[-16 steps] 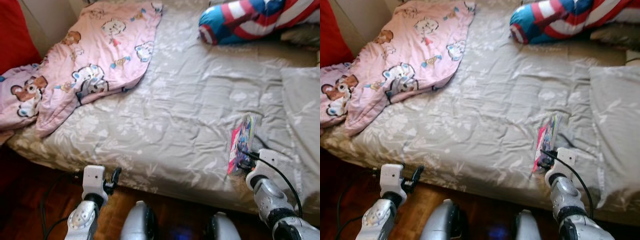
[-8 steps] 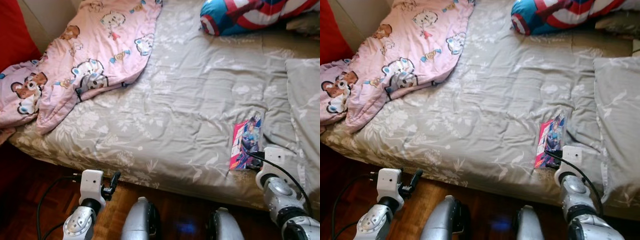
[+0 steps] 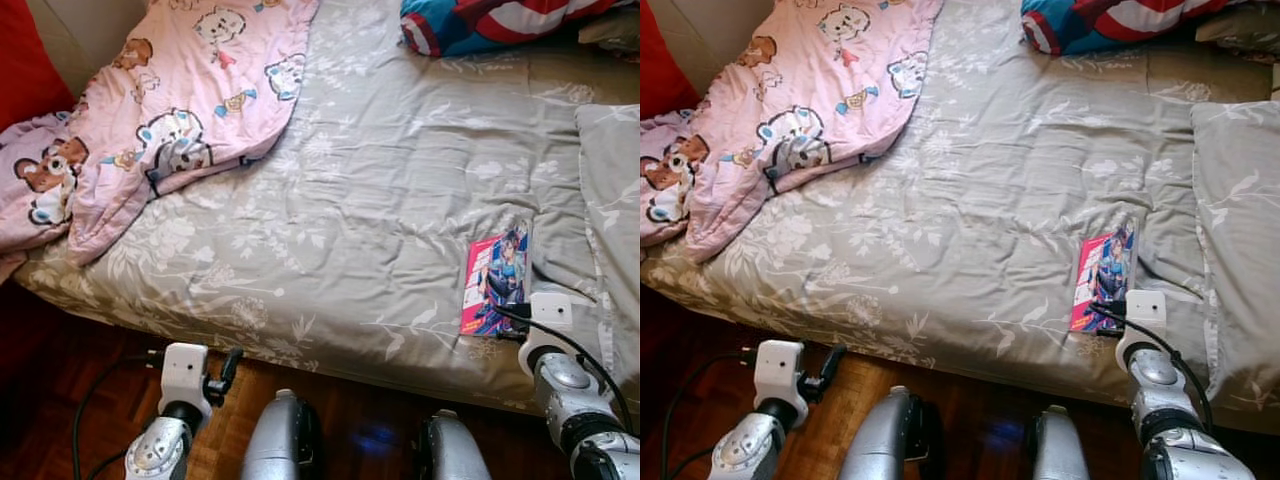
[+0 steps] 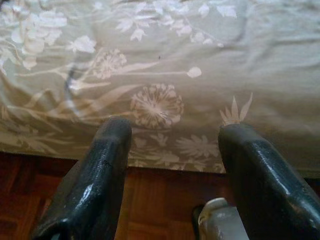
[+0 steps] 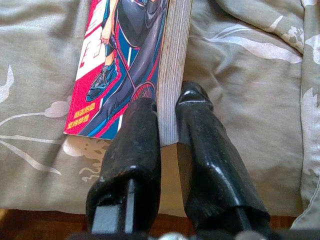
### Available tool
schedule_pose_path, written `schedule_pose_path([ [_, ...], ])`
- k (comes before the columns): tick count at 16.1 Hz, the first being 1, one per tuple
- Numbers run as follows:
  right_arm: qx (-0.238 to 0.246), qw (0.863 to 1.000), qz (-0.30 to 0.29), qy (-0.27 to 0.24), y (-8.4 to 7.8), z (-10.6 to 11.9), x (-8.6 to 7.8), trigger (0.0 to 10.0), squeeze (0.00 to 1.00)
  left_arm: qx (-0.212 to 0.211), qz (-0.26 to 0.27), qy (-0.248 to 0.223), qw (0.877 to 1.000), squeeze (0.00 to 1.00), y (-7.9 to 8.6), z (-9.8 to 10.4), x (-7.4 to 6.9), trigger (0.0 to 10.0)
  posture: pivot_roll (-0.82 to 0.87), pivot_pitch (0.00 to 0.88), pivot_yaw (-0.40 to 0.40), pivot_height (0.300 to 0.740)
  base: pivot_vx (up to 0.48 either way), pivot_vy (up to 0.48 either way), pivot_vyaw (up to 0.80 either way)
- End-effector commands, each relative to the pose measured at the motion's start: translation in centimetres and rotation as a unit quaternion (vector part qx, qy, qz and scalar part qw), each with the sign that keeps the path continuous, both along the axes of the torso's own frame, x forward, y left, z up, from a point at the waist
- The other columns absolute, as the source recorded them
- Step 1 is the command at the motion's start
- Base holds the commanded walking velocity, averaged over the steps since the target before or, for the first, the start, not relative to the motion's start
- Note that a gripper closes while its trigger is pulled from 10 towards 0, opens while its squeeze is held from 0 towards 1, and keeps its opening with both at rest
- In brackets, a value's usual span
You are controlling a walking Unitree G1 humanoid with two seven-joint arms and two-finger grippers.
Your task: Clean up the room
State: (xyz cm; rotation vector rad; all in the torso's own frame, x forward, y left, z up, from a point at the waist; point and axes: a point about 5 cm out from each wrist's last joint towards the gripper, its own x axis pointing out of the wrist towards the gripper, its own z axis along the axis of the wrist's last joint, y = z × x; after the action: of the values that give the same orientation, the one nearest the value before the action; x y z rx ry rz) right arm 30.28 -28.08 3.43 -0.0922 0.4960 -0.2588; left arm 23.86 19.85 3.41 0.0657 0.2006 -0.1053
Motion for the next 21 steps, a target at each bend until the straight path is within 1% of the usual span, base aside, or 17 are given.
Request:
schedule_pose_path([
  [1,0.0,0.999,0.001,0.041,0.2,-1.6,-1.3,10.0,0.09,0.01,0.003,0.017,1.0,0.0,0.6,-0.5,-0.7,10.0,0.19,0.353,0.151,0.661,0.0,0.0,0.0],
  [2,-0.002,0.999,-0.003,0.042,0.0,-1.7,-1.4,10.0,0.09,0.01,0.004,0.017,1.0,0.0,0.6,-0.5,-0.7,10.0,0.19,0.353,0.151,0.661,0.0,0.0,0.0],
  [3,-0.002,0.999,-0.004,0.043,-0.1,-1.7,-1.5,10.0,0.57,0.009,0.004,0.017,1.0,0.0,0.6,-0.5,-0.7,10.0,0.19,0.353,0.151,0.661,0.0,0.0,0.0],
  [4,-0.003,0.999,-0.005,0.043,-0.2,-1.7,-1.5,10.0,0.95,0.009,0.004,0.018,1.0,0.0,0.5,-0.5,-0.7,10.0,0.19,0.356,0.148,0.661,0.0,0.0,0.0],
  [5,-0.004,0.999,-0.007,0.043,-0.2,-1.7,-1.6,10.0,0.95,0.008,0.005,0.019,1.0,0.0,0.5,-0.4,-0.7,10.0,0.19,0.356,0.148,0.661,0.0,0.0,0.0],
  [6,-0.008,0.999,-0.014,0.042,-0.6,-1.6,-1.6,10.0,0.97,0.007,0.004,0.02,1.0,0.0,0.4,-0.5,-0.7,10.0,0.19,0.358,0.148,0.661,0.0,0.0,0.0],
  [8,-0.014,0.999,-0.025,0.039,-1.0,-1.4,-1.7,10.0,0.96,0.005,0.003,0.022,1.0,0.0,0.3,-0.5,-0.8,10.0,0.19,0.358,0.147,0.661,0.0,0.0,0.0],
  [10,-0.02,0.999,-0.03,0.036,-1.4,-1.1,-1.6,10.0,0.93,0.003,0.003,0.022,1.0,0.0,0.1,-0.6,-0.8,10.0,0.18,0.36,0.145,0.661,0.0,0.0,0.0],
  [11,-0.022,0.999,-0.033,0.033,-1.6,-0.9,-1.6,10.0,0.94,0.002,0.003,0.022,1.0,0.0,0.1,-0.6,-0.8,10.0,0.18,0.36,0.145,0.661,0.0,0.0,0.0],
  [13,-0.023,0.999,-0.038,0.03,-1.8,-0.7,-1.5,10.0,1.0,0.0,0.003,0.022,1.0,0.0,0.0,-0.6,-0.8,10.0,0.18,0.361,0.144,0.661,0.0,0.0,0.0],
  [17,-0.034,0.998,-0.055,0.017,-2.5,-0.1,-1.3,10.0,0.99,-0.001,0.004,0.023,1.0,0.0,-0.1,-0.6,-0.8,10.0,0.18,0.361,0.144,0.661,0.0,0.0,0.0],
  [18,-0.033,0.998,-0.061,0.004,-2.7,0.3,-1.1,10.0,0.0,-0.001,0.004,0.024,1.0,0.0,-0.2,-0.7,-0.8,10.0,0.18,0.361,0.143,0.661,0.0,0.0,0.0],
  [20,-0.033,0.998,-0.06,-0.005,-2.4,0.3,-1.1,10.0,0.0,-0.002,0.005,0.026,1.0,0.0,-0.2,-0.8,-0.9,10.0,0.18,0.361,0.143,0.661,0.0,0.0,0.0],
  [21,-0.03,0.998,-0.054,-0.002,-2.0,-0.1,-1.2,10.0,0.0,-0.002,0.005,0.027,1.0,0.0,-0.2,-0.8,-0.9,10.0,0.17,0.36,0.139,0.661,0.0,0.0,0.0],
])
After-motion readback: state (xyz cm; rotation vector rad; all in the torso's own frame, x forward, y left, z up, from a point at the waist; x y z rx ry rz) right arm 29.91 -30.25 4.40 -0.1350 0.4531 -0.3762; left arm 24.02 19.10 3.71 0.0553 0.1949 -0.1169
